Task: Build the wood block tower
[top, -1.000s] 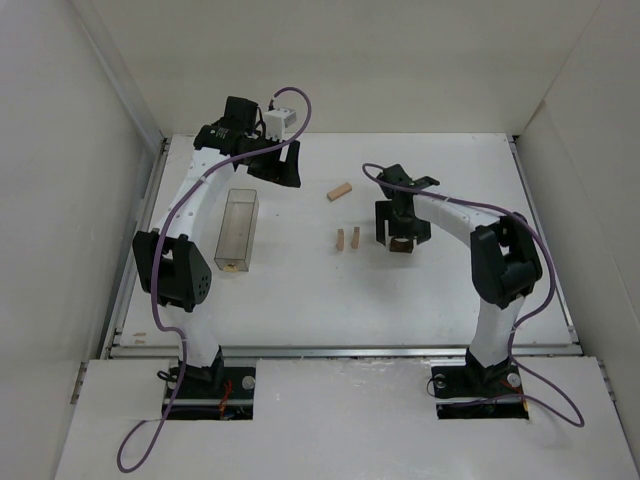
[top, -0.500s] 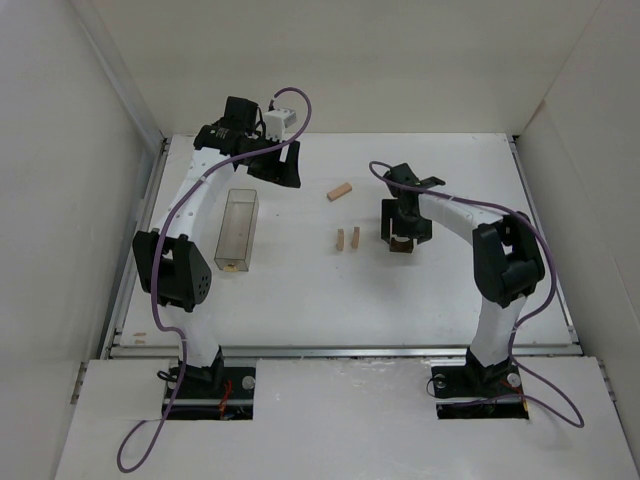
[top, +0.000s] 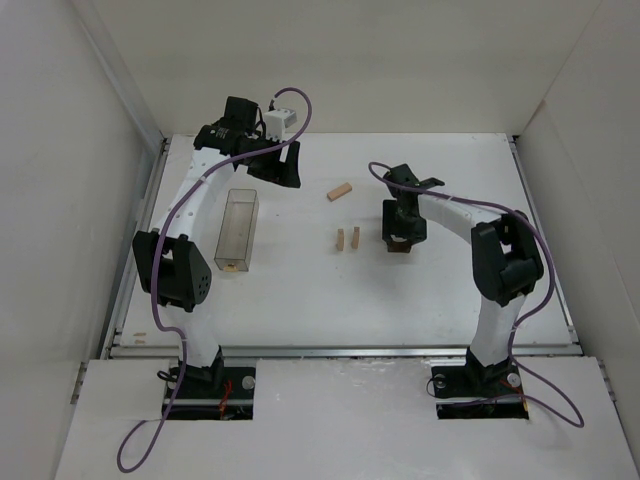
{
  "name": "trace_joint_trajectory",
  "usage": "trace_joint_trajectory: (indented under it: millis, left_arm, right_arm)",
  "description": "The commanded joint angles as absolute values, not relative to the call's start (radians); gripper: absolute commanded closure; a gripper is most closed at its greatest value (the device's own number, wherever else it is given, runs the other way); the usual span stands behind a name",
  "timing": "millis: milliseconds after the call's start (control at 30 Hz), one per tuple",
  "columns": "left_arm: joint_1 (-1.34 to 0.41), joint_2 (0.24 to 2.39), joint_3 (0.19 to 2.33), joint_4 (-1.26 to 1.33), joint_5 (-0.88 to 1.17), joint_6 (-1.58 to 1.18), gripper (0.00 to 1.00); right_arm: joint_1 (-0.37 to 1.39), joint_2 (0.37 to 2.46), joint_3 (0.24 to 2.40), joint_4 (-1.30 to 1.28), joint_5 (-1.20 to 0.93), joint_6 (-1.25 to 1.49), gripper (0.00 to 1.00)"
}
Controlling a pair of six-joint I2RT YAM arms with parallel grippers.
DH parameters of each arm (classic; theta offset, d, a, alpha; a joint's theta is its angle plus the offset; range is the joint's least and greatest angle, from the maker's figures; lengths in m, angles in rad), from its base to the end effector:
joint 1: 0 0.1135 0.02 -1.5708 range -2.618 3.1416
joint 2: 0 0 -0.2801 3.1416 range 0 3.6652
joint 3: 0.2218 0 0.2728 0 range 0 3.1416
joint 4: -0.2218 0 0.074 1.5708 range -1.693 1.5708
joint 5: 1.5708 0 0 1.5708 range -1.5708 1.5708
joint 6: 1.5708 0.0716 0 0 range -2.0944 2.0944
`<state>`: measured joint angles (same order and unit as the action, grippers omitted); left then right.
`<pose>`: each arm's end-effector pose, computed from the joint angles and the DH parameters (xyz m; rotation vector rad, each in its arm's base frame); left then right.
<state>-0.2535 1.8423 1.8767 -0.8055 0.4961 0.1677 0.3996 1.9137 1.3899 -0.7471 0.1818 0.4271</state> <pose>0.4341 -0.1477 0.3570 0.7196 2.1918 -0.6220 0.3895 0.1504 0.1582 0.0769 2.7935 -0.0637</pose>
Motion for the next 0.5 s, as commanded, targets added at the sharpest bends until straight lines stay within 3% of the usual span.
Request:
trace_joint_trajectory:
  millis: [0,167,267,467]
  left_arm:
    - [-0.249,1.809,1.899,-0.816,0.521,0.179,0.31]
    - [-0.249,1.809,1.899,-0.816,0.512,0.179,0.31]
    - [-0.249,1.809,1.899,-0.816,0.503,0.179,0.31]
    - [-0.249,1.799,1.89,-0.807,0.419,0.17,0.31]
  right_arm:
    - [0.396,1.914,1.376,-0.715,0.17,0.431,0.43]
    - [0.396,1.87,1.388,-0.739,0.181,0.42,0.79]
    - [0.396,1.816,1.451,-0.779,0.207,0.42,0.92]
    - [0.486,1.784,1.646,-0.943,0.273,0.411,0.97]
